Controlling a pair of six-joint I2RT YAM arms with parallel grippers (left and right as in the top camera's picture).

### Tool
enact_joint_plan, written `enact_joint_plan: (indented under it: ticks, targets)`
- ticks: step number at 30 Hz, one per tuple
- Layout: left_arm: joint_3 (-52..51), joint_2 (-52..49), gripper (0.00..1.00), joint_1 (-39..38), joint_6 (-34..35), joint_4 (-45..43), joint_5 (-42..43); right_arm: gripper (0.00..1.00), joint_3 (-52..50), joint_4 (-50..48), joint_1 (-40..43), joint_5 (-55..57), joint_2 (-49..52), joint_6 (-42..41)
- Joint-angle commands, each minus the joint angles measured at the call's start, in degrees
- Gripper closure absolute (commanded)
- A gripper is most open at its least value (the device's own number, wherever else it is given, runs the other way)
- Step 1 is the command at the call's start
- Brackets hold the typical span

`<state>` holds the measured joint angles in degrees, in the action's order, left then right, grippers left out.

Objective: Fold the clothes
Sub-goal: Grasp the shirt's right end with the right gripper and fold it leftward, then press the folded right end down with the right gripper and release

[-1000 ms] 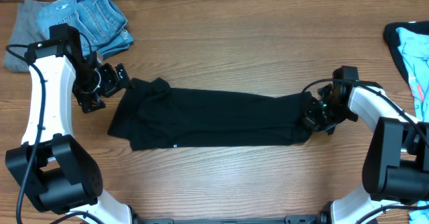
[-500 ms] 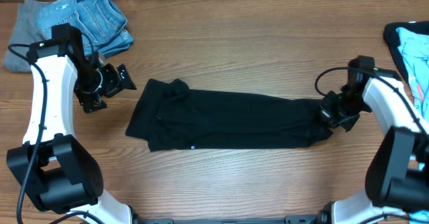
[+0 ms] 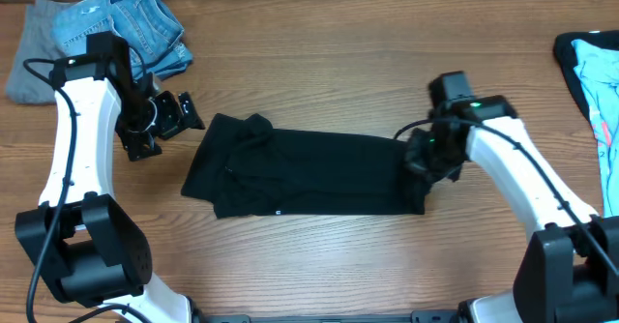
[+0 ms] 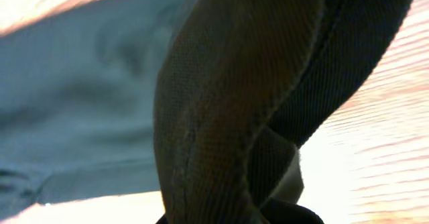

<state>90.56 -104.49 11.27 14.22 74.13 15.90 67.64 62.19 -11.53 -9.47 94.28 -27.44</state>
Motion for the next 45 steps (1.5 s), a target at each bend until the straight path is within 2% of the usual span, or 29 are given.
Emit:
enact_joint_plan:
  ticks: [1, 10, 21, 25, 31, 33, 34, 35, 36, 37, 45]
  targets:
    - [-0.1, -0.1, 0.0, -0.5, 0.1, 0.0, 0.7, 0.96, 0.9, -1.2, -4.3, 0.5, -0.9, -0.7]
    - [-0.1, -0.1, 0.0, -0.5, -0.1, 0.1, 0.6, 0.96, 0.9, -4.8, -12.4, 0.5, -0.8, -2.8]
    - [-0.1, -0.1, 0.0, -0.5, -0.1, 0.6, 0.6, 0.96, -0.7, -8.4, -15.1, -0.4, -0.6, -6.5]
    - [-0.1, -0.1, 0.0, -0.7, -0.1, 0.7, 0.7, 0.9, -3.9, -13.3, -17.0, -1.1, -0.6, -8.3]
    - [-0.1, -0.1, 0.0, -0.8, -0.1, 0.9, 0.7, 0.89, -6.6, -17.2, -19.3, -1.8, -0.6, -8.9]
    - [-0.1, -0.1, 0.0, -0.8, -0.1, 1.0, 0.7, 0.81, -6.6, -17.9, -19.9, -2.2, -0.6, -8.9]
    - [-0.1, -0.1, 0.0, -0.8, -0.1, 1.0, 0.7, 0.68, -6.6, -18.1, -20.2, -2.1, -0.6, -8.9]
    - [-0.1, -0.1, 0.0, -0.8, -0.1, 1.1, 0.7, 0.47, -6.5, -18.5, -20.3, -2.1, -0.6, -8.8]
    - [-0.1, -0.1, 0.0, -0.8, -0.3, 1.1, 0.7, 0.42, -6.5, -18.7, -20.3, -2.1, -0.6, -8.8]
    - [-0.1, -0.1, 0.0, -0.8, -0.5, 1.3, 0.7, 0.39, -6.4, -18.7, -20.3, -2.1, -0.6, -8.8]
    - [-0.1, -0.1, 0.0, -0.8, -1.0, 2.0, 0.6, 0.4, -1.1, -14.8, -20.1, -2.1, -1.0, -8.0]
